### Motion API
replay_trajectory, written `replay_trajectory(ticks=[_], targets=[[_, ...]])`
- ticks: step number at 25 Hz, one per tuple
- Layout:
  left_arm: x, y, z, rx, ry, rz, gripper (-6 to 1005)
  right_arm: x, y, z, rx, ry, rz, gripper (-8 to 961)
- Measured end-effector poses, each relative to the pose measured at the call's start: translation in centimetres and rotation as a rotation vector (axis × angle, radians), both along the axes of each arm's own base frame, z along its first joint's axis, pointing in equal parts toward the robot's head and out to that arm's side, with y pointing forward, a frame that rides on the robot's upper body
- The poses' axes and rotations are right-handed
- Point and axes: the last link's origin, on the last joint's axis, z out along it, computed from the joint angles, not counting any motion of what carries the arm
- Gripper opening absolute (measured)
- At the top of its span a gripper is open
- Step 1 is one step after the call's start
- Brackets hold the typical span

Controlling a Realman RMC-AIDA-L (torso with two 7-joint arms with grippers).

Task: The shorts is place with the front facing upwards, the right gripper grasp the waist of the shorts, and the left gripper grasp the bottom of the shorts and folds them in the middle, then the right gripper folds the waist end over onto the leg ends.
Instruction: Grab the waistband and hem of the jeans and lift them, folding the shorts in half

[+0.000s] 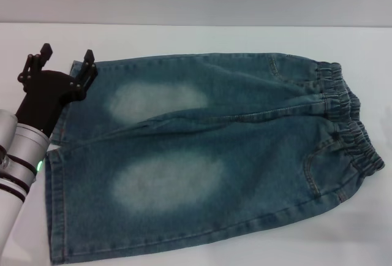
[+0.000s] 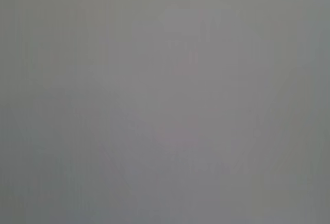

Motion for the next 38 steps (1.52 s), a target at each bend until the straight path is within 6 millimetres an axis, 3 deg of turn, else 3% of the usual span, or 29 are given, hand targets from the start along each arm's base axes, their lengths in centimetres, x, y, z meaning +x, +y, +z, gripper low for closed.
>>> replay_trajectory(ticks=[13,18,22,30,34,38], targets=[[0.7,-0.3,-0.5,-0.038,-0.042,-0.034,810,-1.3,-0.4,-0.1,-0.009,0.058,0.094,731],[2.1,1.2,-1.8,-0.142,-0.04,-0.019,810,-2.5,1.4,0.4,-0.063,0.109,0.146,732],[3.5,2.8,-2.0,-0.221,-0.034,0.006,809,-3.1,4.4,0.9,-0.188,0.161,0.089,732],[6.8,5.8,0.8,-0.361,-0.035,0.175,807,-7.1,10.2,3.2,-0.539,0.208,-0.133,730],[8.0,6.2,2.4,-0.466,0.004,0.299,806,-9.2,10.7,5.4,-0.657,0.313,-0.153,729],[9.3,5.6,3.7,-0.58,0.056,0.377,806,-10.0,10.0,7.1,-0.798,0.376,-0.221,728]])
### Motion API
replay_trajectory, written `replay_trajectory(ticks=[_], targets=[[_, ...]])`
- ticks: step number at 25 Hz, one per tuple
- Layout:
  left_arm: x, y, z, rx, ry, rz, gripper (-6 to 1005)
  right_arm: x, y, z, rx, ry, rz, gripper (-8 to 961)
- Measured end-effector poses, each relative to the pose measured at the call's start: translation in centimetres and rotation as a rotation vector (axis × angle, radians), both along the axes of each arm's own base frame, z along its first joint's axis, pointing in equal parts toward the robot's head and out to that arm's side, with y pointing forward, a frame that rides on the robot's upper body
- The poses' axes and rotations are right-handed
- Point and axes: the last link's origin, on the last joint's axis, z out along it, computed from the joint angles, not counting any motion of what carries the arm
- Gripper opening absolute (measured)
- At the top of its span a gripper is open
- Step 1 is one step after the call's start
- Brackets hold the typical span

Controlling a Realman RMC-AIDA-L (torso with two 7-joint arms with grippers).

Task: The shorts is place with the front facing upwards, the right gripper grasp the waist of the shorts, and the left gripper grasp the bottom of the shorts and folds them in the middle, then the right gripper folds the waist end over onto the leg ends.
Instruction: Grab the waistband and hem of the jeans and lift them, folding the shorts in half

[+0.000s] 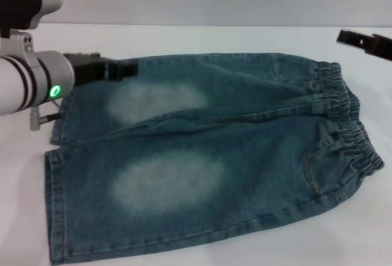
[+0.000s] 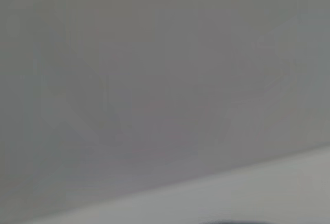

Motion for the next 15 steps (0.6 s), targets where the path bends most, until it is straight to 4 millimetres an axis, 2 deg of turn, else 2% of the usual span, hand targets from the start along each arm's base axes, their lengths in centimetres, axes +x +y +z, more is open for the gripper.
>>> replay_trajectory(ticks=[5,9,15], targets=[[1.5,-1.9,1.1,-0.131,0.037,0.028,805,-0.4,-1.7,1.3,-0.156,-0.079,-0.064,727],[2.1,-3.5,1.9,-0.166,0.07,0.029,804,0.0,-3.0,2.4,-0.192,-0.081,-0.1,727],[1.1,-5.4,2.4,-0.222,0.144,0.161,803,2.2,-5.0,4.5,-0.151,-0.08,-0.193,727]])
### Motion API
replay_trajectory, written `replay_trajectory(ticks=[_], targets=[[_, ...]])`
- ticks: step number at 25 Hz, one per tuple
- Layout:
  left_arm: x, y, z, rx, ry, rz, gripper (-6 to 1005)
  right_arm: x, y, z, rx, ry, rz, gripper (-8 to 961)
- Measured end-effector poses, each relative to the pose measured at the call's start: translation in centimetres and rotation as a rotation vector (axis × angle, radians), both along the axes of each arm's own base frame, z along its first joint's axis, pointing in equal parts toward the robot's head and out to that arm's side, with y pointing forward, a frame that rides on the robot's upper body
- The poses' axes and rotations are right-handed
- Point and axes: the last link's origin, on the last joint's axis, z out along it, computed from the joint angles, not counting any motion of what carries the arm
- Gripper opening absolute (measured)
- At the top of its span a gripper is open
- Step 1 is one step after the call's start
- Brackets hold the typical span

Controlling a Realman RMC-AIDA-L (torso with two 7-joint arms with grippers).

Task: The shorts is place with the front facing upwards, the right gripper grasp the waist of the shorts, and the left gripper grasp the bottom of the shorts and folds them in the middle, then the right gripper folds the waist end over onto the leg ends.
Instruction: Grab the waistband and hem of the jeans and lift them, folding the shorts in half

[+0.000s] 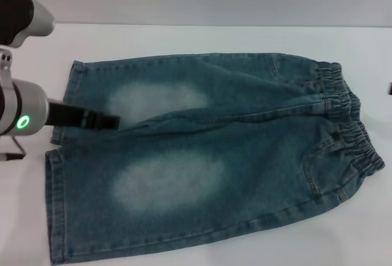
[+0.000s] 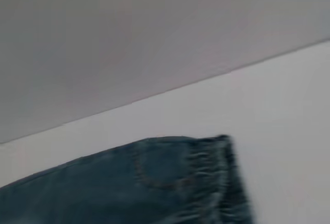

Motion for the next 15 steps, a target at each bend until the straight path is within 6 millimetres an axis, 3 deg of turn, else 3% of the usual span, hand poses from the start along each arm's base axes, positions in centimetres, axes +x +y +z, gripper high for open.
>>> replay_trajectory(ticks=[3,15], targets=[[0.0,-1.0,0.1,-0.007,0.015,0.053,802,1.7,-1.2,1.0,0.034,0.003,-0.06,726],[-0.8,-4.2,-0.8,-0.096,0.089,0.284,800,4.0,-1.9,1.2,0.049,-0.052,-0.128,726]])
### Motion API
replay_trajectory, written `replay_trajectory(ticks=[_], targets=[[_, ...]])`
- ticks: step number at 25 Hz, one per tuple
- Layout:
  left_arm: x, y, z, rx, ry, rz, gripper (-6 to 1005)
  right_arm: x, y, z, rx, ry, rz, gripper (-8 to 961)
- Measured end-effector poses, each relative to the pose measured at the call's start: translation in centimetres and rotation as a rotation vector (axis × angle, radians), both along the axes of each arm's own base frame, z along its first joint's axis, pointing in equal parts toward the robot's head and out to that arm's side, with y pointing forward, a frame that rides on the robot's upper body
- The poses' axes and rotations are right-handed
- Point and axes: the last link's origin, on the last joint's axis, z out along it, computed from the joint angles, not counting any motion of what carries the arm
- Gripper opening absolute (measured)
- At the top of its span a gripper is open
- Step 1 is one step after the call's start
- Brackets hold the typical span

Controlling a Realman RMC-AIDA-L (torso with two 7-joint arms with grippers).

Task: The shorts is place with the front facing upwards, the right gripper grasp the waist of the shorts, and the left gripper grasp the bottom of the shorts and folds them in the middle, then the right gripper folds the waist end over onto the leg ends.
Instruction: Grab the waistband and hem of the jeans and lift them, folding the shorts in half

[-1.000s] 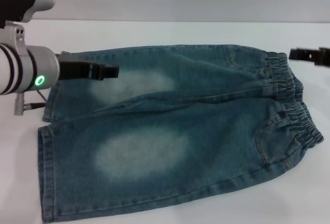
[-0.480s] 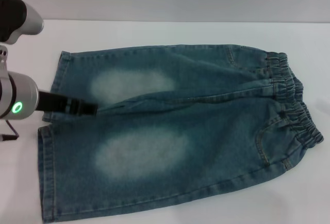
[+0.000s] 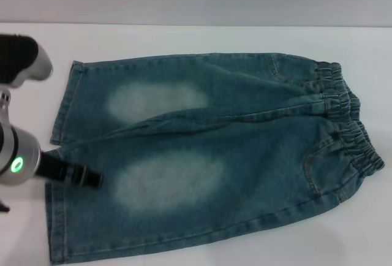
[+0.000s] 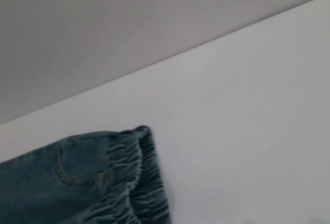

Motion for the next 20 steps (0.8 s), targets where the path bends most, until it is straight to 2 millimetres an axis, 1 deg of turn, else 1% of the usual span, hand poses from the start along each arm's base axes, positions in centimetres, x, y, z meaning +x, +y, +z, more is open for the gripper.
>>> replay_trajectory(ticks=[5,9,20], targets=[[-0.5,-1.5,-0.3,-0.031,0.068,0.089,799,0.5,0.3,-0.2,0.005,-0.006,-0.004,726],[-0.4,-2.6,-0.5,-0.048,0.132,0.133,798,0.4,0.6,-0.1,-0.001,-0.03,0.006,726],[0.1,-3.5,-1.8,-0.079,0.104,0.163,796,0.2,1.0,-0.3,-0.023,-0.05,0.029,727]])
